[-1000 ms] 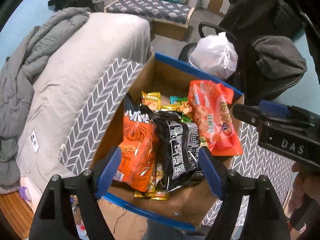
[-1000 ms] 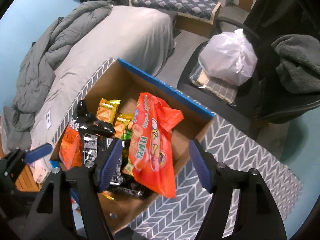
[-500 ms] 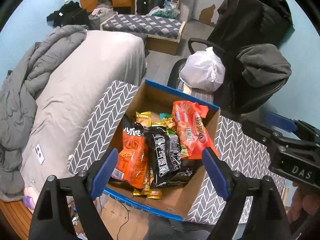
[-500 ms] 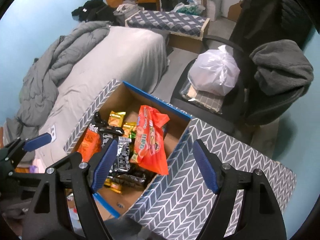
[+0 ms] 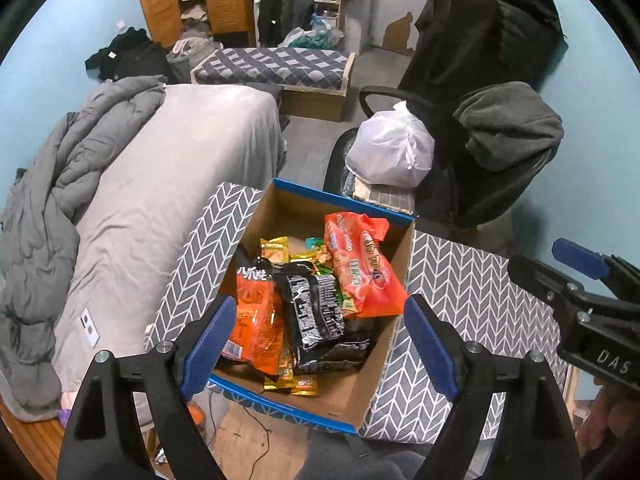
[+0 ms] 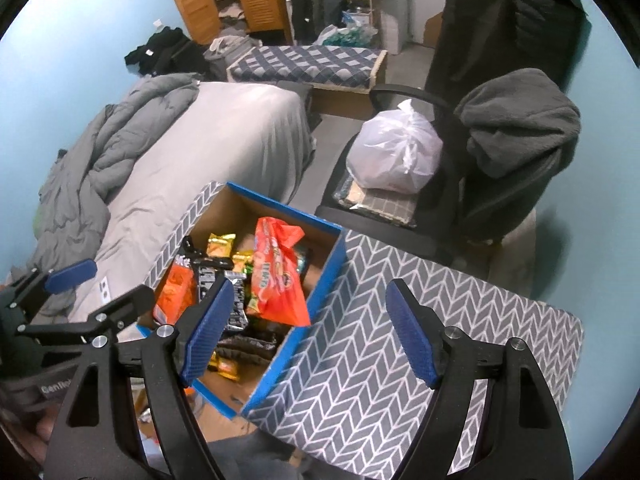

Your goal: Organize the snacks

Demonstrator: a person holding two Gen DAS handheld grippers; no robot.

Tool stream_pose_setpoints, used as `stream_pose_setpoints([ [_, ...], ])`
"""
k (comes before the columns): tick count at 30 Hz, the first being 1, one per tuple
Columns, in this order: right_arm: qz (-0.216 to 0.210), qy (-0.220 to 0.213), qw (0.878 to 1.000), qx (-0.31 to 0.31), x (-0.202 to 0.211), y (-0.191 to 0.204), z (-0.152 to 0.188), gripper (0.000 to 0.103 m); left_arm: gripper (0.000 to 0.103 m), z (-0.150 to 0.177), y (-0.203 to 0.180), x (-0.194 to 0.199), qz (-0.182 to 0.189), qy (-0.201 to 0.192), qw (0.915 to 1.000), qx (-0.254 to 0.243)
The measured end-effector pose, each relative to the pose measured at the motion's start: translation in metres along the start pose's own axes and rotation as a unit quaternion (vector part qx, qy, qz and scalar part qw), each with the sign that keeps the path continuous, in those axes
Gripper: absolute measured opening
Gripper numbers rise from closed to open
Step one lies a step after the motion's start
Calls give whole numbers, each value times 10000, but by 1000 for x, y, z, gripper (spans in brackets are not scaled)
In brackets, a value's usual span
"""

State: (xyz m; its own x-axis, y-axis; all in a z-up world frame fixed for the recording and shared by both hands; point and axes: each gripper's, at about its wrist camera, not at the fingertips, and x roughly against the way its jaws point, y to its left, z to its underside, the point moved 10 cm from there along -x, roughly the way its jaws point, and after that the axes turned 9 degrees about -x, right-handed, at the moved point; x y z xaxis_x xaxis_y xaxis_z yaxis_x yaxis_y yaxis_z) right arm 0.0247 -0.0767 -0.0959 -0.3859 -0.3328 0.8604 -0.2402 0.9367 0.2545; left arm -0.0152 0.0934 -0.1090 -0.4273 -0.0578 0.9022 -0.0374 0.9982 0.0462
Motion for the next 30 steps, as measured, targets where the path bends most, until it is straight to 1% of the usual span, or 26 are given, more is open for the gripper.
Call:
stream_pose_setpoints([
  [4, 110, -44, 9999, -73, 5, -11, 6, 78, 87, -1, -7, 2, -14, 5, 10000, -62],
  [12, 85, 11, 9998, -168, 9, -21, 18, 78, 87, 0, -15, 6, -48, 18, 10000, -77],
  [22, 65, 21, 9997, -221, 10, -28, 21, 78, 87, 8, -25, 4, -73, 128, 9998, -131],
  [30, 46, 12, 9997, -220, 11, -30, 22, 78, 87, 10, -26, 5, -118, 138, 9997, -153],
])
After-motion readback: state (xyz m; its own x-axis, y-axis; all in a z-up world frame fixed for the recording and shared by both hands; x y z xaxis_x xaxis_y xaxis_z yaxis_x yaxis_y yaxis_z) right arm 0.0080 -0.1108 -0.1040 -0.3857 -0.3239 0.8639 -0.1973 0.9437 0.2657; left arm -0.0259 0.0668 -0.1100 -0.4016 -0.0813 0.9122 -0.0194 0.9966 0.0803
